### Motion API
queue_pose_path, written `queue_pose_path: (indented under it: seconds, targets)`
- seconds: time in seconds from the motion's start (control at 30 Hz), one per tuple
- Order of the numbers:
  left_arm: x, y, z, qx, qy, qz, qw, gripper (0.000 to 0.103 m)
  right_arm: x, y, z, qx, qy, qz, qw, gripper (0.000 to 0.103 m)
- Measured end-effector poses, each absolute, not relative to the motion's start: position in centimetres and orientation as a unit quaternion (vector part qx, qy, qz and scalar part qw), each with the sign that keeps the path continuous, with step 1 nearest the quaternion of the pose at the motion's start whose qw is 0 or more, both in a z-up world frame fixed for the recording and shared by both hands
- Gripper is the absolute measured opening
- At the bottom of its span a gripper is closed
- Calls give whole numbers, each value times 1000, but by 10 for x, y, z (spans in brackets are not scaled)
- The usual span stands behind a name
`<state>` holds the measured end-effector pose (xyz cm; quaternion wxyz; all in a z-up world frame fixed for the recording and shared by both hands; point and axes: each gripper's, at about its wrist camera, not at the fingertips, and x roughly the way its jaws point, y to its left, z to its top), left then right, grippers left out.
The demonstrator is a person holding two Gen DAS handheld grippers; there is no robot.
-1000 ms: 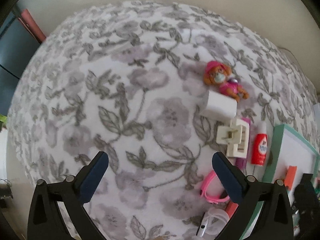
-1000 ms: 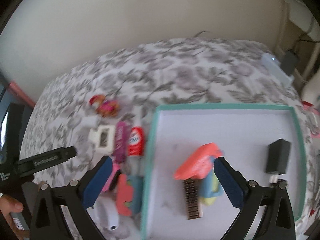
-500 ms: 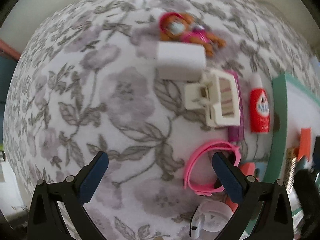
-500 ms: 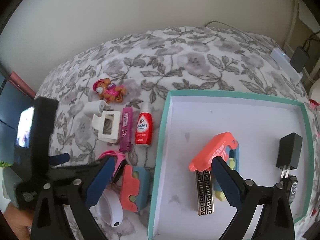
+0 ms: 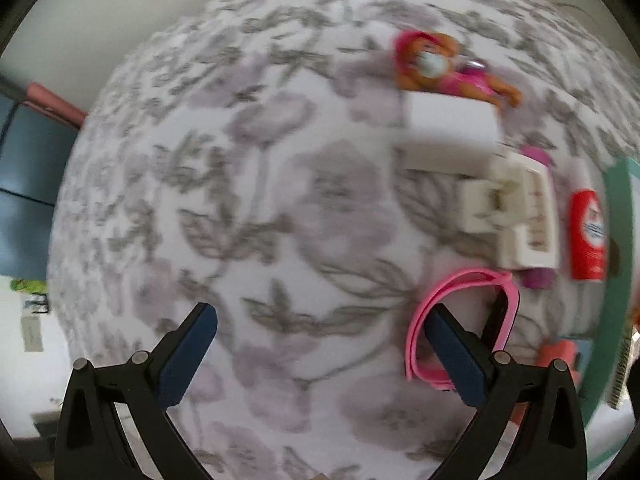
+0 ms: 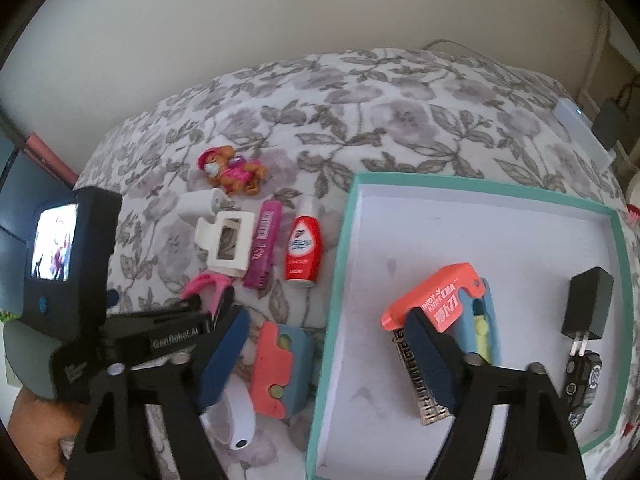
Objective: Organize rigid objects
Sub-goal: 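Grasp the pink-and-blue eraser with the right gripper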
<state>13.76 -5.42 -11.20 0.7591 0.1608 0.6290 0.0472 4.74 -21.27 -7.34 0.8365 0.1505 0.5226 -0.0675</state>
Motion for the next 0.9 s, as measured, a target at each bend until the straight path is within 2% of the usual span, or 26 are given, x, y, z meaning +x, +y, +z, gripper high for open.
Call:
queue_pose_path:
  seconds: [0.07, 0.27, 0.77, 0.9]
  targets:
    - [139, -45, -110, 164, 624, 70, 761, 103, 49, -208, -74, 157, 526, -50, 834, 69]
    - [141, -16, -112, 115, 638, 85, 757, 103, 55, -184, -78, 138, 540, -14, 830, 55]
    - [147, 4, -116, 103, 642, 77, 756, 103, 66, -154, -111, 84, 617, -58, 780, 49]
    - [146, 5, -115, 100, 643, 71, 756, 103, 69, -150, -115, 112, 620, -34, 776, 49]
